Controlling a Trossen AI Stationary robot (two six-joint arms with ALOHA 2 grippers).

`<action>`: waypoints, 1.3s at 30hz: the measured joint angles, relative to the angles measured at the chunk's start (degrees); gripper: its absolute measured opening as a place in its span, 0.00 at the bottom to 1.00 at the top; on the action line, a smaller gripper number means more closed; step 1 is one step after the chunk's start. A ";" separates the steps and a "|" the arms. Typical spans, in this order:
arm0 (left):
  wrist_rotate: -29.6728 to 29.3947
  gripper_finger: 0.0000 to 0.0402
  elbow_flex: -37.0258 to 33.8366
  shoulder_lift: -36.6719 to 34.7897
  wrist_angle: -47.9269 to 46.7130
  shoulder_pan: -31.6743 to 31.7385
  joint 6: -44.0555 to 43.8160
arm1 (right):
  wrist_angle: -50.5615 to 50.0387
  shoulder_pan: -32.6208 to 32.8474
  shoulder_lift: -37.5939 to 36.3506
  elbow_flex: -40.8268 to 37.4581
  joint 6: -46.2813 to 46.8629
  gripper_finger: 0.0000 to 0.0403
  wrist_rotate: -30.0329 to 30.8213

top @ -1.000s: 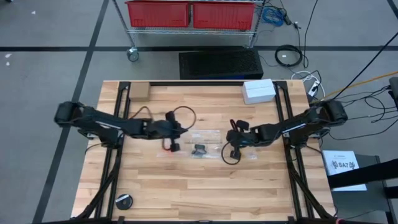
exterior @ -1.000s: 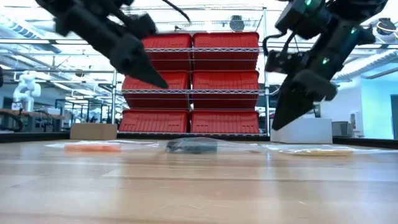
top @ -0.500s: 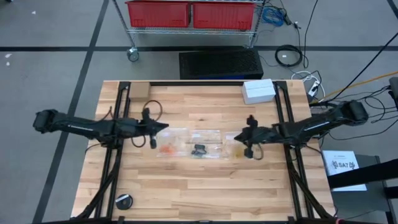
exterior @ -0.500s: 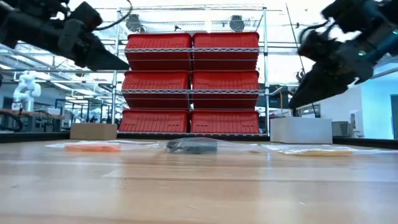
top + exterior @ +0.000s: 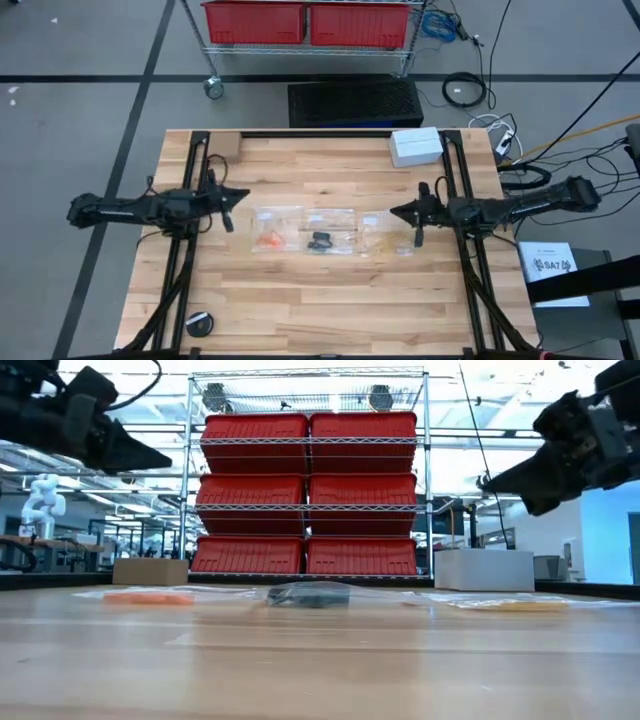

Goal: Sort rubber bands
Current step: Return to Home Position

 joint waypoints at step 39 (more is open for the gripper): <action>-7.37 0.05 -3.74 -6.86 0.75 3.47 4.37 | -13.39 -17.25 -17.54 0.04 -10.28 0.00 -10.60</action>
